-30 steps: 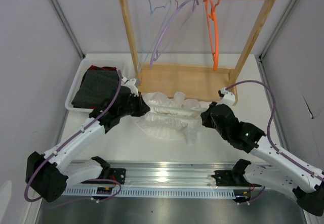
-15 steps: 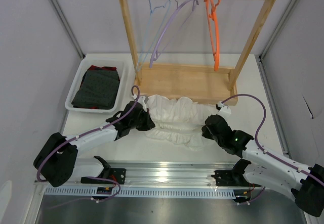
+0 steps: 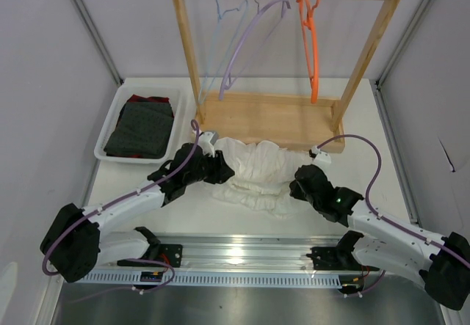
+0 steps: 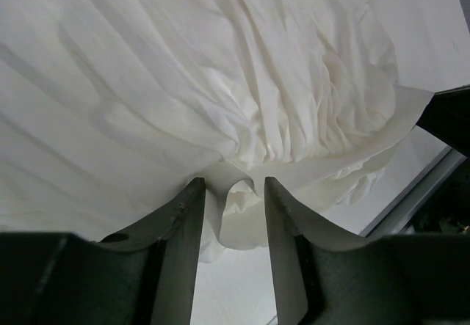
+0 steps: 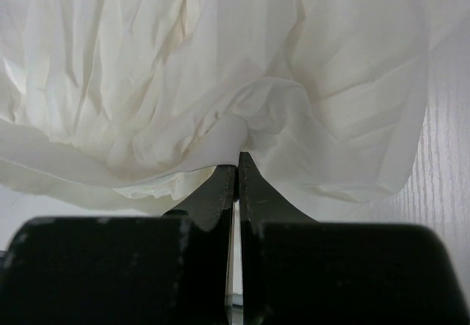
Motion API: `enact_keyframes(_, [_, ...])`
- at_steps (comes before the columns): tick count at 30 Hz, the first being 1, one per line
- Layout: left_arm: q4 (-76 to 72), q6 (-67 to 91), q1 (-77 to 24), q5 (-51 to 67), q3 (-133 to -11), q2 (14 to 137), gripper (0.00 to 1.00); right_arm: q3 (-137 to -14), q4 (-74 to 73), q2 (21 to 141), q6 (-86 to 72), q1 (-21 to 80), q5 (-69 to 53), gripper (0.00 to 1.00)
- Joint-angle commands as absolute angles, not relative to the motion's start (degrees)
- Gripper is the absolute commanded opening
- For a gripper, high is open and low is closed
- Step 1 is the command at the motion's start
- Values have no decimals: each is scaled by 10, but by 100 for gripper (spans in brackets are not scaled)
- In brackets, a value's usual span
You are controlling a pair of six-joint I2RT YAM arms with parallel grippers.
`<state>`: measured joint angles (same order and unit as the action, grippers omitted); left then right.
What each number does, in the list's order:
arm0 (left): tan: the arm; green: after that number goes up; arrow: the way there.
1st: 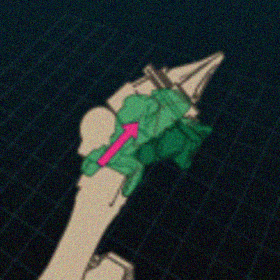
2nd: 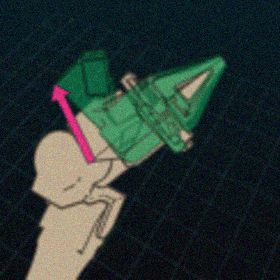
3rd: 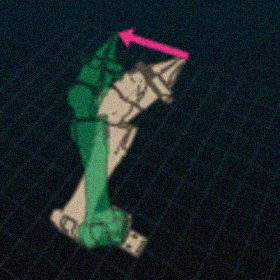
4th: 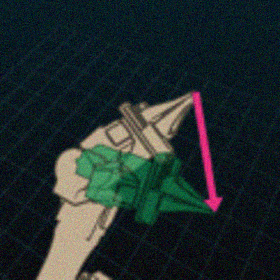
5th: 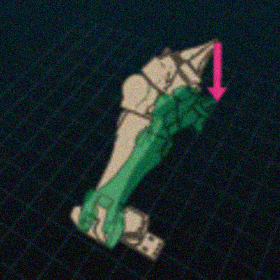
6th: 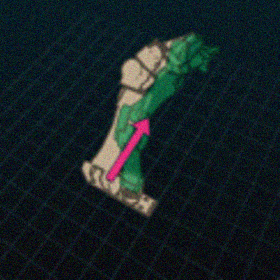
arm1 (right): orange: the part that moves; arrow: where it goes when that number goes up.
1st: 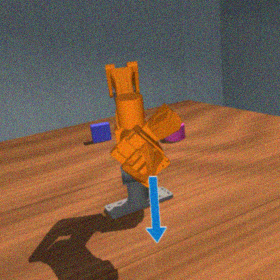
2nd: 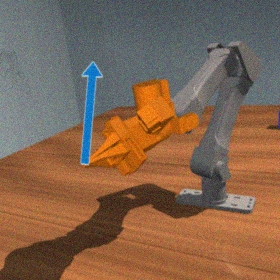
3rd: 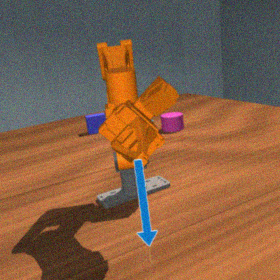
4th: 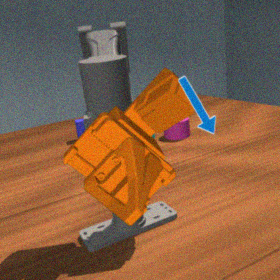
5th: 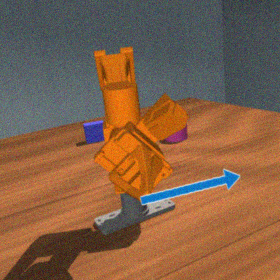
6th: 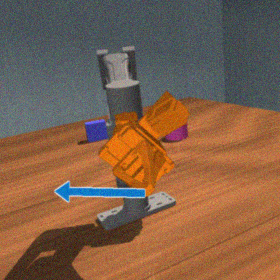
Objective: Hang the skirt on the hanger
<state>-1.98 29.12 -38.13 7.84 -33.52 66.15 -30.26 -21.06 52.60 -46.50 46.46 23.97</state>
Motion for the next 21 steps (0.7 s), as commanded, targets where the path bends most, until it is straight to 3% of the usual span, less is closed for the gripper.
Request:
enact_keyframes(1, [-15,259,-387,95,-370,634,45,-329,-193,527,-463,463,246,0])
enact_keyframes(5, [34,251,-387,95,-392,617,47,-340,-209,535,-467,462,250,0])
enact_keyframes(9, [54,246,-392,100,-404,606,47,-353,-227,542,-473,462,252,11])
enact_keyframes(15, [64,220,-442,134,-455,575,47,-362,-238,543,-474,462,250,14])
enact_keyframes(21, [76,227,-494,129,-560,574,52,-363,-246,533,-471,463,251,25])
